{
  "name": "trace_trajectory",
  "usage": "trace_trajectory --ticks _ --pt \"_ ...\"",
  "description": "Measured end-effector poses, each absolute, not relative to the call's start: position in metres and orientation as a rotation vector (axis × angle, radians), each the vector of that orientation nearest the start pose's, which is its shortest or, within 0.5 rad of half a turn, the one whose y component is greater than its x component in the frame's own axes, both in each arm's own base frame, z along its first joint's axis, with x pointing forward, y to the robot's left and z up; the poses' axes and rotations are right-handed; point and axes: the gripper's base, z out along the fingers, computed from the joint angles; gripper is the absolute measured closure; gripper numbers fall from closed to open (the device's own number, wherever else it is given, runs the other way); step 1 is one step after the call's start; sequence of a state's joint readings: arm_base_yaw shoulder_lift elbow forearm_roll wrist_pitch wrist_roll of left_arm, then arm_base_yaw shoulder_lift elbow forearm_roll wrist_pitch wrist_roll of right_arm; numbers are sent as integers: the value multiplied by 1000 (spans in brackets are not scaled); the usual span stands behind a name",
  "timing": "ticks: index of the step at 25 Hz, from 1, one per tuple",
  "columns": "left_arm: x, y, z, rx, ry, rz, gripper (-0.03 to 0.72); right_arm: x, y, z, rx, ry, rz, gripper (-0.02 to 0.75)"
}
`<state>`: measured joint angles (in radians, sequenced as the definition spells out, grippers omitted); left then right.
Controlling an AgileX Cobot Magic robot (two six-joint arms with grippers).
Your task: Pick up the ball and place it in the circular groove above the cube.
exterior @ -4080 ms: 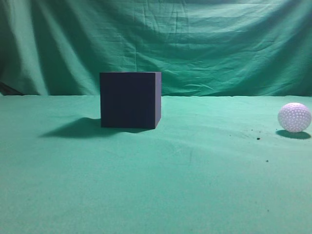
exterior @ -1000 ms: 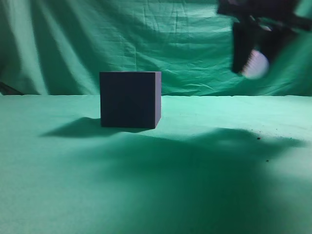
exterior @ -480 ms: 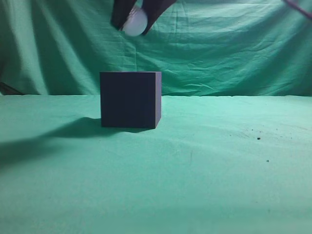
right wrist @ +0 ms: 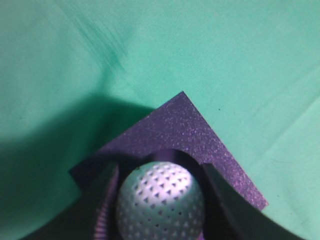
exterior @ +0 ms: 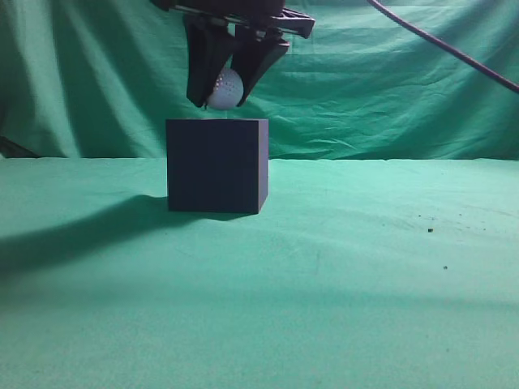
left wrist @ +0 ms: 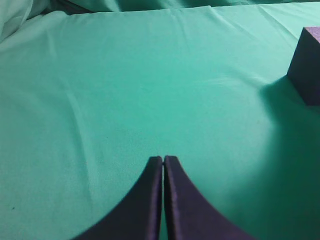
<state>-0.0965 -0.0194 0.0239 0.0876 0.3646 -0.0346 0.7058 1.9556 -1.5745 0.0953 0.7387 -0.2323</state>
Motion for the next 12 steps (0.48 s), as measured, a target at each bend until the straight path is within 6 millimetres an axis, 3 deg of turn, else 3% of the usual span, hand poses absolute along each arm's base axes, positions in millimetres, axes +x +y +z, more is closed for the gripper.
trace_trajectory --ticks 8,12 --pt "52 -2 173 111 1848 -5 688 331 289 231 -1124 2374 270 429" --pt "52 -2 173 111 1848 -5 688 332 290 231 -1120 2366 271 239"
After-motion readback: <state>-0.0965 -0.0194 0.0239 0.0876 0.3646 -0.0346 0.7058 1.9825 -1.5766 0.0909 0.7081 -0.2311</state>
